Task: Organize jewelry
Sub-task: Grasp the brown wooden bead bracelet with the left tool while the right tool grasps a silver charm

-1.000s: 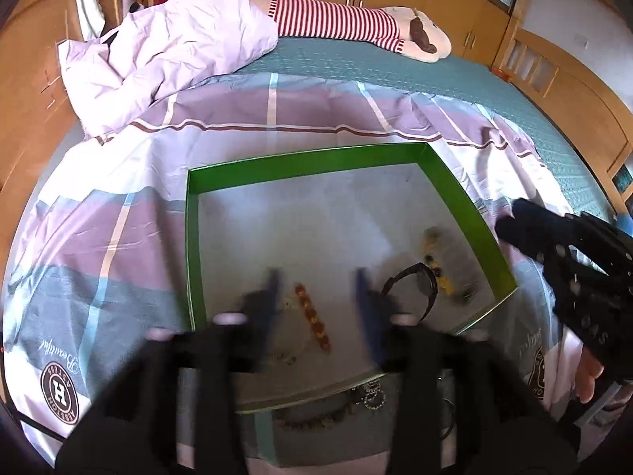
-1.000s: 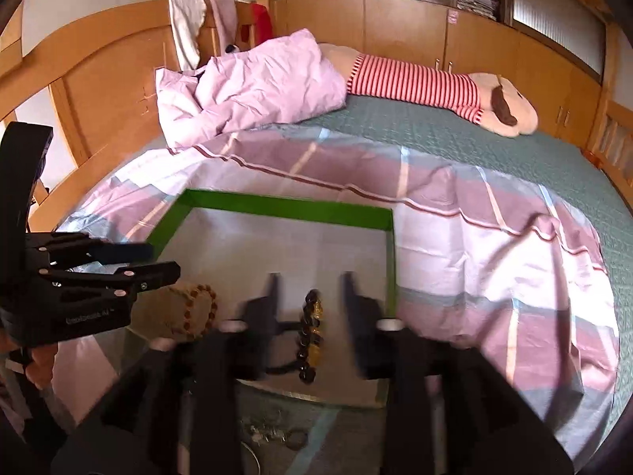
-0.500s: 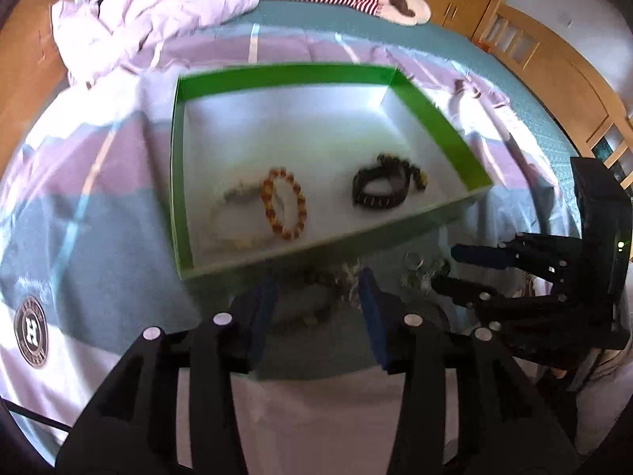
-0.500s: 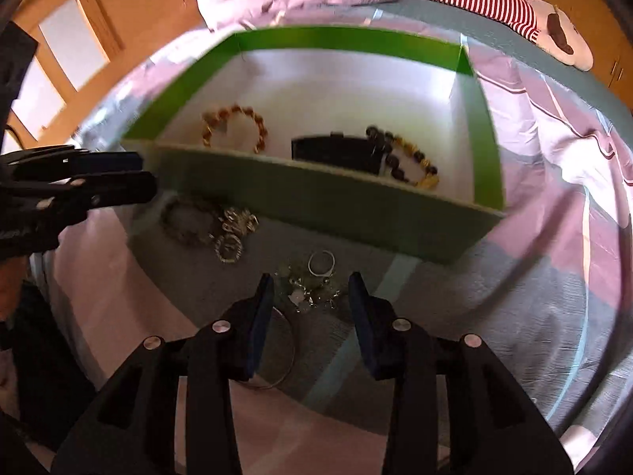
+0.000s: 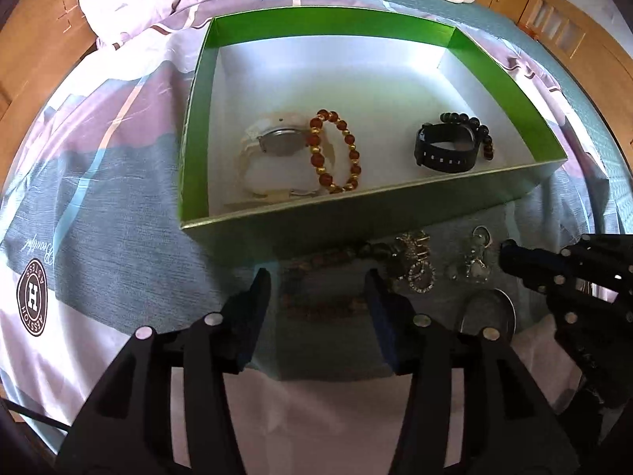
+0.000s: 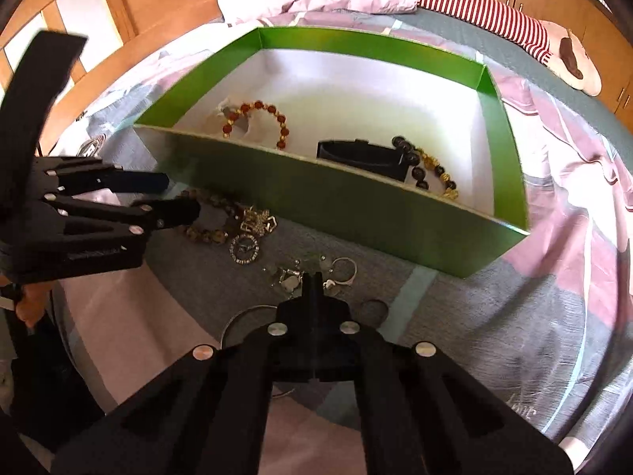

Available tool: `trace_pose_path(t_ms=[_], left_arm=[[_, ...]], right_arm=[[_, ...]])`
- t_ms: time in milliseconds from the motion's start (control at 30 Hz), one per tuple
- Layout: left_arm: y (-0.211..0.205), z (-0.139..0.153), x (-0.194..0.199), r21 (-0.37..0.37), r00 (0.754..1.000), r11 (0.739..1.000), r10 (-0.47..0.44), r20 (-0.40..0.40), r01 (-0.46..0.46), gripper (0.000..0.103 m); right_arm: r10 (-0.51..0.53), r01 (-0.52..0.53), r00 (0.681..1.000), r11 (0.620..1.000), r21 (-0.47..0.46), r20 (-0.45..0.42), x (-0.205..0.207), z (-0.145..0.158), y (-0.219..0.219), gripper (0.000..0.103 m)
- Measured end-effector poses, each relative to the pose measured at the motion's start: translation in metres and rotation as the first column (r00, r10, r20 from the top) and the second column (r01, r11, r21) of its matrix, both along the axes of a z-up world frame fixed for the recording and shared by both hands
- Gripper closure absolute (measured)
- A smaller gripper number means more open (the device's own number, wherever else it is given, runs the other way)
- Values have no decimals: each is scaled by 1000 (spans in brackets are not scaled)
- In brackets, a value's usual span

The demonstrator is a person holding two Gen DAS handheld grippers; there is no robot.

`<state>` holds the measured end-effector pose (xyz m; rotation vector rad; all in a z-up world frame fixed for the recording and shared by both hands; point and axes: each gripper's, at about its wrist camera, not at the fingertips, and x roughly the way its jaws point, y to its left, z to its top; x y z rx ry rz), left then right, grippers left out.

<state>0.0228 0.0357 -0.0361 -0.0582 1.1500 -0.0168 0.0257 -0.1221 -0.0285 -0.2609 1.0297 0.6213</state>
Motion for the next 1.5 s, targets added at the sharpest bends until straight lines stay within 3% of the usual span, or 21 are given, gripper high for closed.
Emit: trace_pose_path(t_ms=[67, 200, 400, 567, 633, 667, 833, 867, 900, 933, 967, 1133, 1367, 1500], left_arm=[[-1, -3, 1, 11, 1000, 1000, -5, -10, 5, 56], [-8, -14, 3, 47, 999, 999, -19, -44, 21, 77], [-14, -16, -1, 79, 998, 996, -41, -49, 45, 91], [-18, -14, -8, 69, 997, 996, -58, -50, 61, 92], [-20, -14, -11, 69, 996, 995, -67, -53, 70, 91], [-22, -14, -12, 73, 996, 995, -70, -52, 74, 91], [-23, -15, -13, 68, 996, 995, -67, -52, 70, 83], [-22, -14, -13, 67, 997, 996, -61, -51, 64, 81], [-22, -13, -12, 63, 997, 996, -55, -48, 58, 81], [-20, -12, -12, 59, 998, 997, -52, -45, 55, 80], [-19, -10, -12, 52, 998, 997, -49, -40, 51, 80], [-1, 2, -11, 7, 1000, 1000, -13, -19, 13, 78], [28, 5, -5, -26, 997, 997, 69, -29, -70, 74], [21, 2, -3, -26, 998, 998, 48, -28, -49, 69]], right_arm=[[-10, 10, 1000, 1000, 10, -5, 4, 1, -5, 103], [-27, 27, 1000, 1000, 9, -15, 9, 0, -10, 103], [-36, 36, 999, 999, 3, -15, 10, -1, -14, 103], [-57, 57, 998, 998, -6, -22, 12, -5, -17, 99], [-69, 69, 997, 998, -1, -45, 13, -7, -19, 78], [-70, 70, 996, 998, 1, -54, 14, -9, -18, 75], [-44, 43, 998, 999, -28, -53, 9, -15, -10, 74], [-33, 31, 998, 999, -36, -51, 8, -16, -9, 74], [-25, 23, 999, 999, -41, -43, 6, -17, -8, 84], [-5, 3, 999, 999, -45, -36, 3, -16, -6, 100], [10, -11, 999, 999, -46, -32, 2, -15, -4, 102], [33, -33, 999, 999, -12, 17, -4, 0, -4, 103], [-46, 46, 999, 999, 11, 20, 7, 6, -22, 103], [-59, 58, 998, 998, 22, 18, 8, 8, -30, 103]])
